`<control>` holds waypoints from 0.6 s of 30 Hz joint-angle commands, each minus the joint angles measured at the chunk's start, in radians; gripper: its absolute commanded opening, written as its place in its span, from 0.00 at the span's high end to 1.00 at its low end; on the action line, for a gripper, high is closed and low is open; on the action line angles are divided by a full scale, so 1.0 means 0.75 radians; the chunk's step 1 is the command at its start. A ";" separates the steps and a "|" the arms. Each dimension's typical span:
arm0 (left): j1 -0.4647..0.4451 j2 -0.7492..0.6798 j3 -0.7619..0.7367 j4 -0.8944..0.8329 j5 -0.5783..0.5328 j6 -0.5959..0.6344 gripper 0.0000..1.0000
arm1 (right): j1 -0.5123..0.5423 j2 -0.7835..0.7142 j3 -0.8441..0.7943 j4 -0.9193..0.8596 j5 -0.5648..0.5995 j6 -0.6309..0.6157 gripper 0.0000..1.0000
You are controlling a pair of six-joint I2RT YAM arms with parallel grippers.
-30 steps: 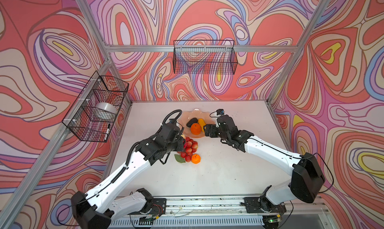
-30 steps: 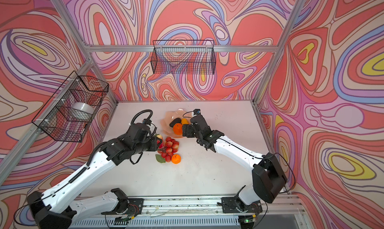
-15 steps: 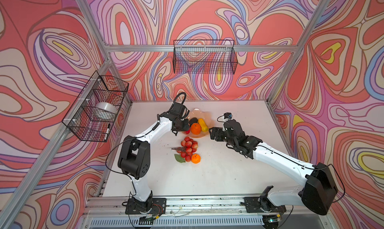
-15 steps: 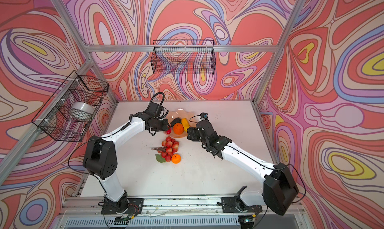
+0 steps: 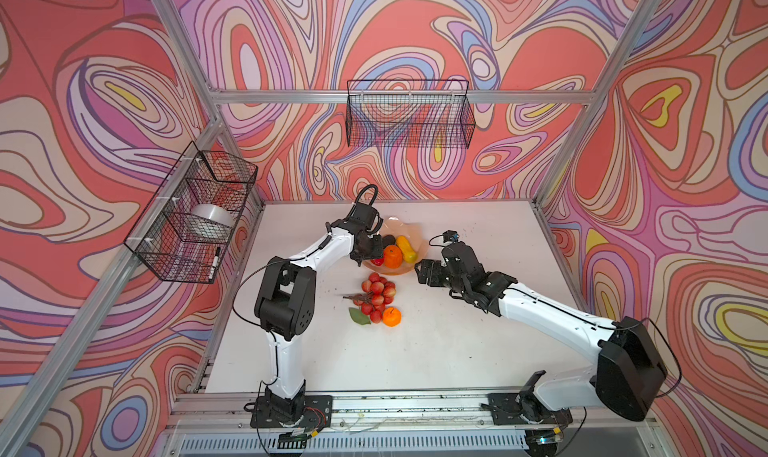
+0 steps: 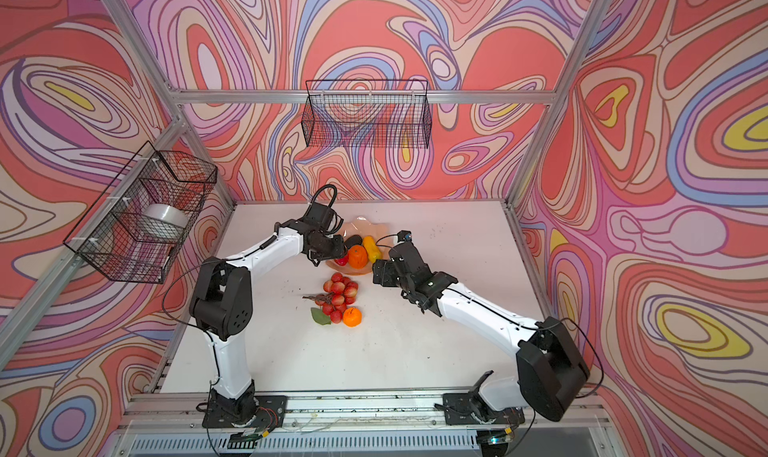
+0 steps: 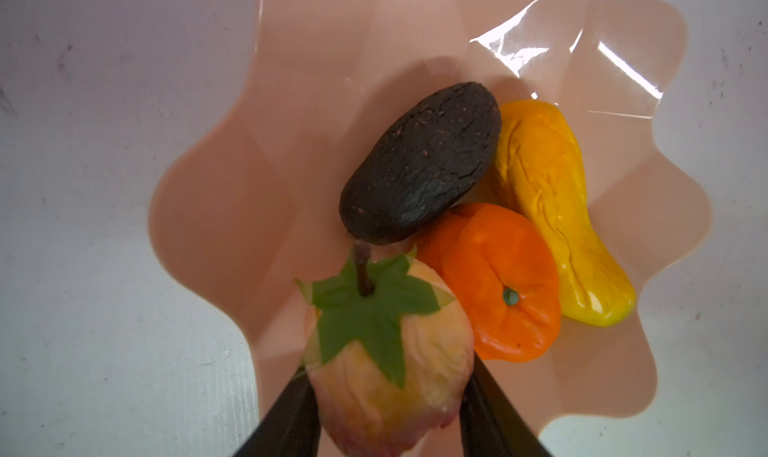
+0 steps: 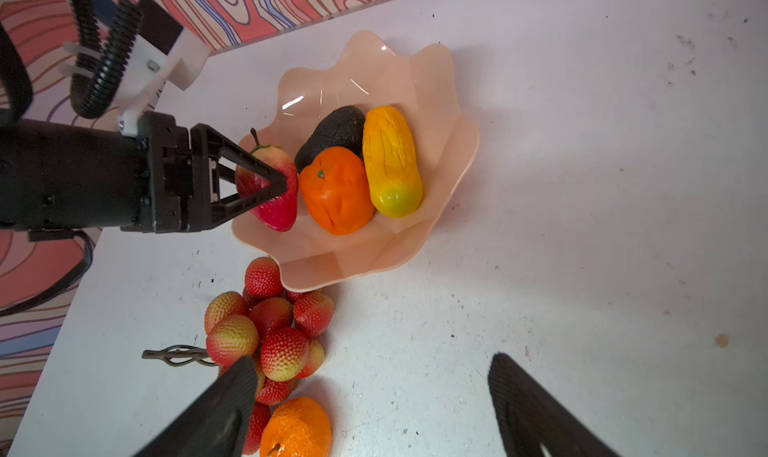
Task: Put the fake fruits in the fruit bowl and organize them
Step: 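Lower the peach into the bowl and open the left gripper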
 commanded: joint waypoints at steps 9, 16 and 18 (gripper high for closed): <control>0.023 -0.418 -0.064 0.102 0.002 0.016 0.11 | 0.273 0.124 -0.052 -0.061 -0.068 0.012 0.13; 0.026 -1.072 -0.537 0.397 -0.433 0.082 0.03 | 0.442 0.298 0.014 -0.078 0.023 0.099 0.13; 0.027 -1.259 -0.706 0.492 -0.510 0.087 0.01 | 0.448 0.330 0.040 -0.071 0.043 0.087 0.12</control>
